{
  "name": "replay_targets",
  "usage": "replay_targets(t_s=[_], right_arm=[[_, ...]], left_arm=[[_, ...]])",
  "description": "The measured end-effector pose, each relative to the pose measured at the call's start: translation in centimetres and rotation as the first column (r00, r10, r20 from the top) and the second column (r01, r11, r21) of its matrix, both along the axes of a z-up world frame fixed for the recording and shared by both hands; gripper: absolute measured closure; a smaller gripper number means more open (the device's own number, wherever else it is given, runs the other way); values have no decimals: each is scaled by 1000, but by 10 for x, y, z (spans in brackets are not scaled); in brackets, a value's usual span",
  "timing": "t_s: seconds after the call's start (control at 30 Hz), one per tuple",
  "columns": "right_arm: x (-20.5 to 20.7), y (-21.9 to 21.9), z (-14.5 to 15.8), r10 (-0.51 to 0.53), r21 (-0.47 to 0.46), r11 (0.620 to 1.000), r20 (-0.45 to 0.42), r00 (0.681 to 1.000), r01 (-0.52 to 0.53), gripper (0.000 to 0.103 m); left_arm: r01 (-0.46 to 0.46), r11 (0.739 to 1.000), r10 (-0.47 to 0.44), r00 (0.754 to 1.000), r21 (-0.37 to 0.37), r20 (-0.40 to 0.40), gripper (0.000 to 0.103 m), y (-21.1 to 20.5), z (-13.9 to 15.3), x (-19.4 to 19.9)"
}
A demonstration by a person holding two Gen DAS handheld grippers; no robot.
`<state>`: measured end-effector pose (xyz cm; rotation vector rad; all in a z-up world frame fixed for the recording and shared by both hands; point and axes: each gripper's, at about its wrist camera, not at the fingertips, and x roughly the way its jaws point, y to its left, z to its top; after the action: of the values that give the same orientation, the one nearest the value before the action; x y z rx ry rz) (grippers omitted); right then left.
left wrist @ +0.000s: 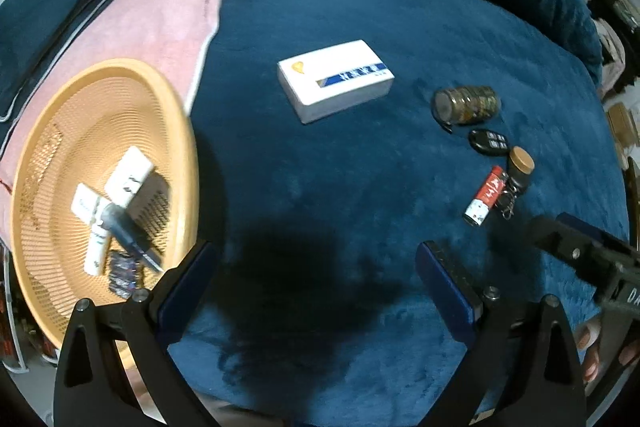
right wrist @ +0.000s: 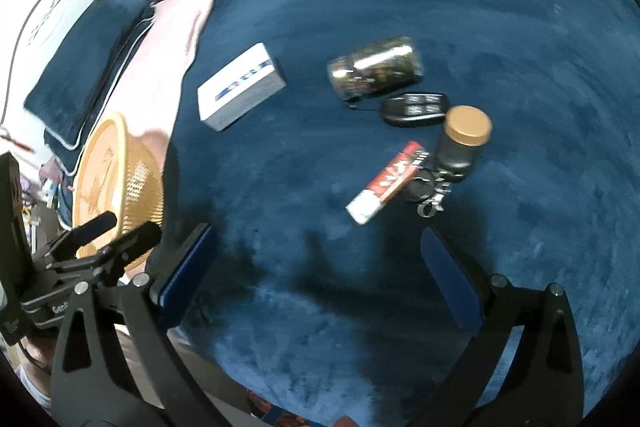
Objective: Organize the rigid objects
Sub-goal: 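Withdraw both tools from the basket toward the lighter and keychain, then grasp the red lighter with the left tool while the right tool grasps the wooden-capped keychain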
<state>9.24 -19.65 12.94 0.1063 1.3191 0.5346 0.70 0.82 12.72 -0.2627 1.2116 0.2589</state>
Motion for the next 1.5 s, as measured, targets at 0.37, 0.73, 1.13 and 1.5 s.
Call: replay_targets(t_s=[0.37,0.73,1.13,1.5], right_arm=[[6,-46,-20,-122,-14,992,-32,992,122,1],[16,-92,-33,-260,-45,965,-24,965,259,19],[29,-107,-39,-300,-53,953,-17,954,299,22],[83,-46,-59,-187,-145,971,32,982,190,23]], left_arm=[[131,989,-132,991,-64,-21,3,-44,-30,28],[357,928,-362,931,-107,-36,25,-117,-68,82],[401,907,-410,911,-132,-51,80,-129,-92,113],[203,961,-209,978,-189,-11,80,-35,-86,83]])
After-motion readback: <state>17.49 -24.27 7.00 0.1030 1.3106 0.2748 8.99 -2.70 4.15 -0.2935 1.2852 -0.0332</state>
